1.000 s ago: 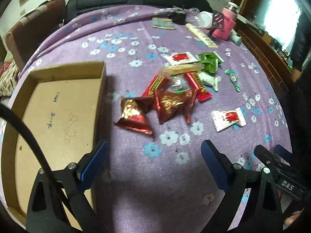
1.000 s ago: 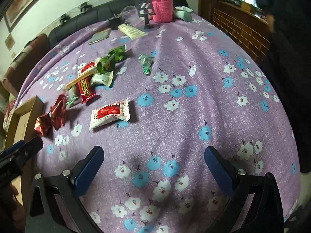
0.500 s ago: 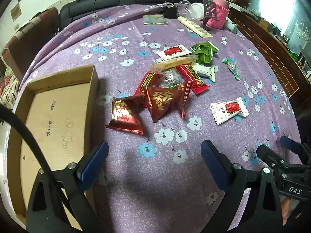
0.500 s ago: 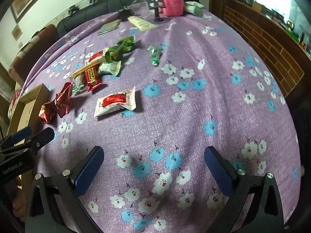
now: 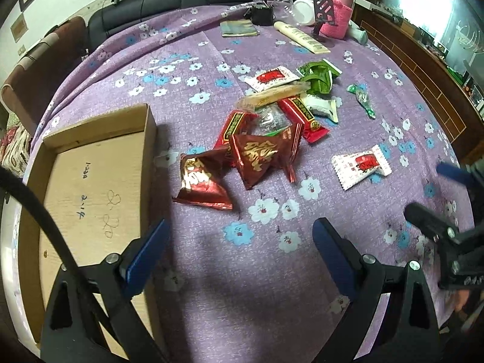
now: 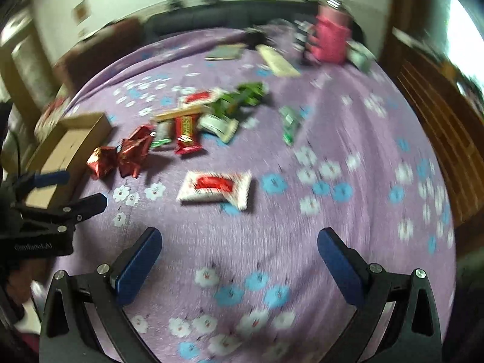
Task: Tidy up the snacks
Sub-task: 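Grasp the white-and-red snack packet with the right gripper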
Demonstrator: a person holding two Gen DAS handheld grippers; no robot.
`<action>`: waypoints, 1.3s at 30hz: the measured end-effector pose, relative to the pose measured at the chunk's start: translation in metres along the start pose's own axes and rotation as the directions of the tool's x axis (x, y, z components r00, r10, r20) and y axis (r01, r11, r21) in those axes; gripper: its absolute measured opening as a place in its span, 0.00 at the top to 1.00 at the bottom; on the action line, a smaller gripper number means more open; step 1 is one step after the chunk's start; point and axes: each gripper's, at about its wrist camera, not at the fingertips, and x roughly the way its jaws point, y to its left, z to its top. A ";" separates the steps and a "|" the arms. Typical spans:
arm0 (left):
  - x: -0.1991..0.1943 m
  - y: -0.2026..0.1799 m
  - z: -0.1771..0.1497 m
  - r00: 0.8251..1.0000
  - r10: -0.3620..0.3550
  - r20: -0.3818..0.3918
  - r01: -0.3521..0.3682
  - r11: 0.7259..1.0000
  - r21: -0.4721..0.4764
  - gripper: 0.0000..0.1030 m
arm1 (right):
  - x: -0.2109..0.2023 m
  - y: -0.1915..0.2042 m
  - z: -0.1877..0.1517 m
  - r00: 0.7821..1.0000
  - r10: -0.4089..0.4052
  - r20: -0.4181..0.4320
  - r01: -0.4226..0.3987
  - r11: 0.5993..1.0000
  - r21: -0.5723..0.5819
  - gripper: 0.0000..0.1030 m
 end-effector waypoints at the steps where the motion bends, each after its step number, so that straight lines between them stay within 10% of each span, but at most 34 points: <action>1: 0.000 0.001 -0.001 1.000 0.003 -0.004 -0.003 1.000 0.002 0.07 | 0.004 0.002 0.004 1.000 0.005 -0.003 -0.005 0.999 -0.046 0.04; 7: 0.001 0.006 -0.009 1.000 0.011 -0.026 -0.010 1.000 0.011 0.07 | 0.047 0.017 0.021 0.989 0.031 -0.143 -0.071 0.957 -0.280 0.42; 27: -0.001 0.008 -0.008 0.997 -0.051 -0.058 0.051 0.999 -0.004 0.07 | 0.062 0.051 0.052 0.964 0.114 -0.239 -0.225 0.827 -0.516 0.40; 39: -0.010 0.008 0.009 0.989 -0.137 -0.061 0.137 0.991 0.001 0.07 | 0.074 0.046 0.061 0.950 0.159 -0.270 -0.245 0.913 -0.326 0.31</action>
